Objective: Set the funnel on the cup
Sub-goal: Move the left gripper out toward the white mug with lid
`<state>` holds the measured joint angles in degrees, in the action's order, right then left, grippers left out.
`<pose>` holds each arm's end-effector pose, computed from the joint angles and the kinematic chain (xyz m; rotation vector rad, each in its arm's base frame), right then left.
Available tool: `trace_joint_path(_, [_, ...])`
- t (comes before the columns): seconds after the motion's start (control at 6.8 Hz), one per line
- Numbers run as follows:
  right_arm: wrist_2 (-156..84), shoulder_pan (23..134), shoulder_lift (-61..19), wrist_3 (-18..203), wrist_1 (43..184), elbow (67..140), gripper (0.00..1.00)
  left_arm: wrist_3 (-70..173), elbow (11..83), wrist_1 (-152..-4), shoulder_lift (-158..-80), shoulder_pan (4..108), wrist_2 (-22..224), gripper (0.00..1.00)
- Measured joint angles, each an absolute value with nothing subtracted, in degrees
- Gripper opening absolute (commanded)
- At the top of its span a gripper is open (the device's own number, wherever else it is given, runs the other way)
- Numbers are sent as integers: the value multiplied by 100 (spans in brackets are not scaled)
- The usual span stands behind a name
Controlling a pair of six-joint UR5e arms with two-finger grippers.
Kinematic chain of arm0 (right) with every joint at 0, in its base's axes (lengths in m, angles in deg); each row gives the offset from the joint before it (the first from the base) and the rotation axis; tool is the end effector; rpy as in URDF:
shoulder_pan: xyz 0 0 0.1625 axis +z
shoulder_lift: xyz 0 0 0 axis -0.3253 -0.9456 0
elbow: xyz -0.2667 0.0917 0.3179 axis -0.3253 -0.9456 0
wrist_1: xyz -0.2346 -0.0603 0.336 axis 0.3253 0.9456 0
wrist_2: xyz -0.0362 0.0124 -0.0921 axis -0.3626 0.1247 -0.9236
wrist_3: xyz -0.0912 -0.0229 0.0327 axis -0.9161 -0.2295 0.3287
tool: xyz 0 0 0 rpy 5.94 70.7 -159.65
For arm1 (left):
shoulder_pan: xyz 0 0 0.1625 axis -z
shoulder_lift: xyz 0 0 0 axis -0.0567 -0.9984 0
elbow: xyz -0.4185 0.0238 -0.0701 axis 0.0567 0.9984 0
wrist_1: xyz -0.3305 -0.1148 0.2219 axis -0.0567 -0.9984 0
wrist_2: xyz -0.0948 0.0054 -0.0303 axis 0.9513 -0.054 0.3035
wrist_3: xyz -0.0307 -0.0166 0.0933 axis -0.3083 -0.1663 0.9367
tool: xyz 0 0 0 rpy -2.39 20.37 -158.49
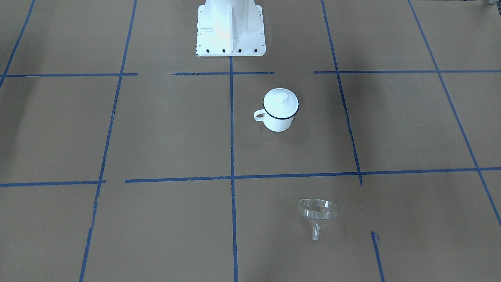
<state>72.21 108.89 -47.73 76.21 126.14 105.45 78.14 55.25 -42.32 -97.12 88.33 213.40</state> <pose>0.0672 -0.4451 0.6701 -0.0189 -0.7192 0.0104 -0.0770 -0.4657 0.6173 0.0396 0.7686 0.1475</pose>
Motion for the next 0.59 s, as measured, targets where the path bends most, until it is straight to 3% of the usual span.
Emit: trace_joint_path(0.59, [7221, 10889, -4773, 7621, 12614, 10545, 100, 7825, 5716, -4276, -9836, 8783, 21339, 100])
